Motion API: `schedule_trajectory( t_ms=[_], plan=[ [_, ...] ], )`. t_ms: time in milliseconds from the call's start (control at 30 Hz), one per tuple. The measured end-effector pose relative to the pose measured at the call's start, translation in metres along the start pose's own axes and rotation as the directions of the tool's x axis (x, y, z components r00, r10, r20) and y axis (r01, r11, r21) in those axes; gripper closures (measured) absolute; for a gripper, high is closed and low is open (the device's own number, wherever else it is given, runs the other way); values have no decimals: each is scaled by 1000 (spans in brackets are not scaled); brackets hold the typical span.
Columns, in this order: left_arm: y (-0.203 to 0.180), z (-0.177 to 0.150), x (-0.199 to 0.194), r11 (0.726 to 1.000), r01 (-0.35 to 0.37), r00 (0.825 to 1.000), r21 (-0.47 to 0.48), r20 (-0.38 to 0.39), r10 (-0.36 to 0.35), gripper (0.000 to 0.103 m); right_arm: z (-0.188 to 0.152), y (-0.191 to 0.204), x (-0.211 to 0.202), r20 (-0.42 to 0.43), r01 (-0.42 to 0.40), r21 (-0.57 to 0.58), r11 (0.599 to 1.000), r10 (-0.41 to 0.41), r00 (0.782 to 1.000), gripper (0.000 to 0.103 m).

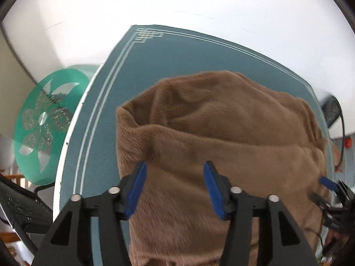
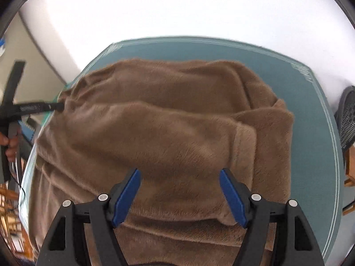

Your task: Fold clothes

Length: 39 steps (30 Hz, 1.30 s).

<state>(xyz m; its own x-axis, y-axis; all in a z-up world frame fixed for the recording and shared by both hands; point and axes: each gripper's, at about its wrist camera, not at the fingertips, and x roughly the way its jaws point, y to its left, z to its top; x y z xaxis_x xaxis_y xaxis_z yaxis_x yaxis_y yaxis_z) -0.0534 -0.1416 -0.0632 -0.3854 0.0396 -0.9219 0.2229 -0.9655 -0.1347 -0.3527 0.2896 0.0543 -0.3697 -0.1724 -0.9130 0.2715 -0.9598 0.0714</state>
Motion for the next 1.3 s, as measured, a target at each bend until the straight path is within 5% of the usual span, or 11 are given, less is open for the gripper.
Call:
schedule_trajectory(
  t_ms=[233, 367, 533, 700, 800, 1100, 1300],
  plan=[
    [-14, -29, 36, 990, -70, 995, 122, -60, 78, 24, -2, 13, 28, -57, 57, -67, 996, -61, 996, 19],
    [-11, -21, 27, 993, -68, 996, 95, -48, 73, 23, -1, 12, 16, -56, 47, -47, 998, -50, 997, 19],
    [-23, -29, -5, 984, -38, 999, 171, 28, 34, 23, -12, 5, -4, -43, 56, -24, 998, -57, 997, 19],
    [-37, -55, 25, 966, -72, 995, 250, -51, 88, 23, -23, -4, 20, -143, 87, -19, 996, -89, 986, 18],
    [-36, -53, 28, 971, -76, 996, 225, -29, 84, 19, -25, -7, 29, -130, 87, -16, 996, -89, 987, 11],
    [-32, -52, -6, 982, -128, 992, 135, -2, 130, 19, -24, -11, 6, -83, 47, -38, 998, -50, 995, 11],
    [-30, -121, -44, 984, -170, 985, 53, -27, 171, 19, -49, -22, -64, 53, -8, -88, 996, 13, 998, 11]
  ],
)
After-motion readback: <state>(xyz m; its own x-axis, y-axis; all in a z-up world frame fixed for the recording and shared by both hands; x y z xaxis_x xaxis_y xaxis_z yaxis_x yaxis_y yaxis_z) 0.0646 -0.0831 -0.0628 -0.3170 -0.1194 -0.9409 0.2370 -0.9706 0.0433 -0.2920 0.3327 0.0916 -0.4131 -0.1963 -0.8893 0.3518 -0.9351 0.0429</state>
